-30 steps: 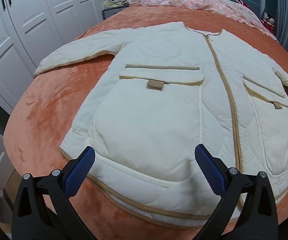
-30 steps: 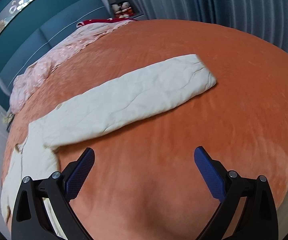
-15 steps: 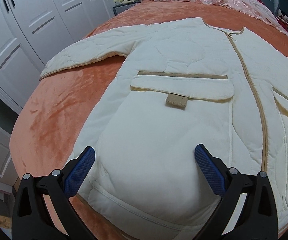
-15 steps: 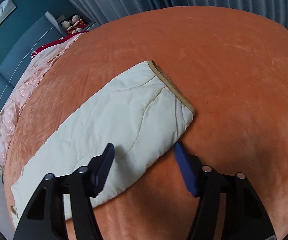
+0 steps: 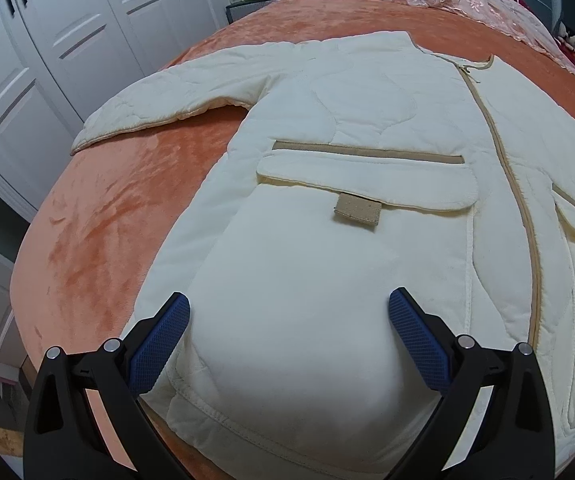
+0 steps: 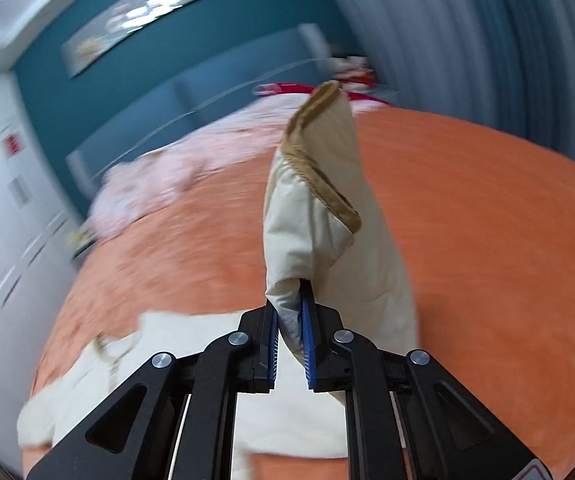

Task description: Fold large clothes

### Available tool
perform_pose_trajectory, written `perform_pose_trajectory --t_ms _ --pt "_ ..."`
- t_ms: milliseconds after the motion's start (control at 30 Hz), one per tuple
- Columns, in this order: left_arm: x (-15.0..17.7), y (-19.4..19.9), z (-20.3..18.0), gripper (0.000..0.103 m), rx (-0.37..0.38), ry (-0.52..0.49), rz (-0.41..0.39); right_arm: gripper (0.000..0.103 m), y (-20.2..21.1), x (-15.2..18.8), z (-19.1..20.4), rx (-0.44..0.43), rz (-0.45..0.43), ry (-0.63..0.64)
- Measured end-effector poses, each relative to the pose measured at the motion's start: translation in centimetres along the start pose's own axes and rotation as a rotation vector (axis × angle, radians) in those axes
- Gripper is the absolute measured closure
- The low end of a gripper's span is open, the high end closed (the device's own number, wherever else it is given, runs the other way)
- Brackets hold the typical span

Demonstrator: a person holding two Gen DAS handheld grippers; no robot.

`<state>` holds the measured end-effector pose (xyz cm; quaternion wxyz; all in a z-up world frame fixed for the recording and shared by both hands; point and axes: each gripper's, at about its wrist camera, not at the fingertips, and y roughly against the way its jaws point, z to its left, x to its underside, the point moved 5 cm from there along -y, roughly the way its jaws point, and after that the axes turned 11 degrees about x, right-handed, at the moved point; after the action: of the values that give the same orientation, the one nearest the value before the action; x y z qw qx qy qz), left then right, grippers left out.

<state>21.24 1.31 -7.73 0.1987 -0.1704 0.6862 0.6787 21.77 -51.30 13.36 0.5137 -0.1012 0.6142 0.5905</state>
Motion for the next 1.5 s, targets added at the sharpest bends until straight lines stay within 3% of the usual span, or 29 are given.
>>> perform_pose_trajectory --t_ms 167,367,533,667,800,1033,1133,1200,1233,1300,1367,1500 --pt "0.2 0.0 1.1 0.005 0.009 0.017 0.004 0.093 0.6 3.8 14.1 -0.217 0.067 0.182" --pt "0.4 -0.4 2.4 0.005 0.035 0.049 0.012 0.093 0.0 11.8 25.6 -0.357 0.186 0.363" --pt "0.1 -0.8 3.3 0.005 0.080 0.079 0.014 0.075 1.2 19.4 31.7 -0.399 0.290 0.496" --pt "-0.9 -1.0 4.1 0.005 0.147 0.123 0.014 0.061 3.9 22.2 32.9 -0.440 0.293 0.525" --pt "-3.7 -1.0 3.9 0.006 0.256 0.190 -0.017 0.048 6.2 21.2 28.4 -0.418 0.245 0.443" --pt "-11.3 -5.0 -1.4 0.006 0.530 0.302 -0.010 0.047 2.2 19.1 12.8 -0.144 0.301 0.166" --pt "-12.8 -7.6 -3.7 0.011 0.576 0.321 0.029 0.046 0.4 17.8 8.1 -0.085 0.323 0.059" --pt "-13.1 -8.9 -5.1 0.047 0.586 0.315 0.065 0.046 -0.5 17.1 6.4 -0.066 0.322 0.019" --pt "-13.1 -9.3 -5.5 0.055 0.581 0.314 0.076 0.046 -1.0 16.8 5.7 -0.059 0.325 -0.002" --pt "-13.6 -9.3 -5.7 0.083 0.570 0.297 0.065 0.046 -2.1 16.4 4.9 -0.056 0.330 -0.042" --pt "-14.5 -8.7 -5.4 0.093 0.580 0.282 0.035 0.046 -3.2 16.1 4.2 -0.052 0.341 -0.082" --pt "-17.2 -6.9 -3.2 0.096 0.515 0.252 -0.068 0.046 -5.0 16.0 3.0 -0.052 0.349 -0.156"
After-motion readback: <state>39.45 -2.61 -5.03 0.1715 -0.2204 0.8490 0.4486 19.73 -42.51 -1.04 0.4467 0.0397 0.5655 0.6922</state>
